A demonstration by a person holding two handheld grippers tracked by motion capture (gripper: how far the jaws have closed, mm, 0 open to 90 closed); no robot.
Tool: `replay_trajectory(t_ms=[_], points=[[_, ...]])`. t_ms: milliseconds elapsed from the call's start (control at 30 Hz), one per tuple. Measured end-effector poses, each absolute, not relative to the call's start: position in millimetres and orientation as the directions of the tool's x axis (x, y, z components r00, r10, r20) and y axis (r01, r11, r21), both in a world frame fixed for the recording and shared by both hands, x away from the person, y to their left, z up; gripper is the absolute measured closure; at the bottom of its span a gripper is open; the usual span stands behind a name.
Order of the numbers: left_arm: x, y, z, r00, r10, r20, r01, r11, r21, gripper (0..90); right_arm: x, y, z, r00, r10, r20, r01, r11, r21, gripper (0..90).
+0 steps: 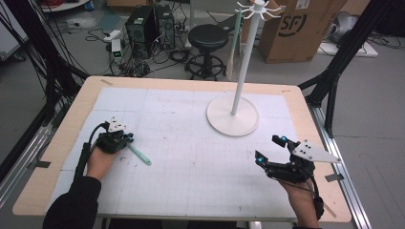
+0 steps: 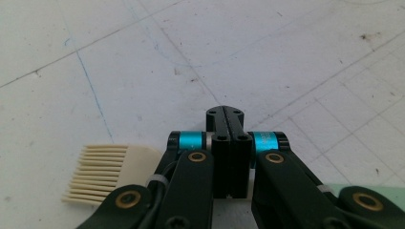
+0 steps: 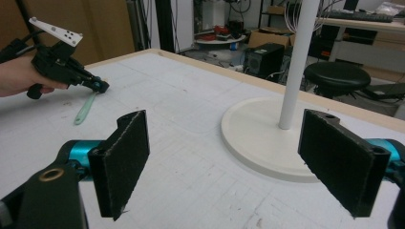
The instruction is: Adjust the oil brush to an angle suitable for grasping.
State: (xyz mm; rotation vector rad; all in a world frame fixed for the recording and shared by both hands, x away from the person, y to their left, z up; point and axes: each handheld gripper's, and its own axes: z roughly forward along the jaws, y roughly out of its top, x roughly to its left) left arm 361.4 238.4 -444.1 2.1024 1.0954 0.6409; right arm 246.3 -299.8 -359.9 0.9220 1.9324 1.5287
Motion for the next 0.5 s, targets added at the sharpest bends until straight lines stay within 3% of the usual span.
replay_trajectory(t_ms=[500], points=[[345.6,252.3,-438.0,0.480,0.864,0.152,0.561,-0.436,0.704,90.0,244.4,-302.4,-359.2,-0.640,0.768,0.026,0.193,0.128,0.973,16.7]])
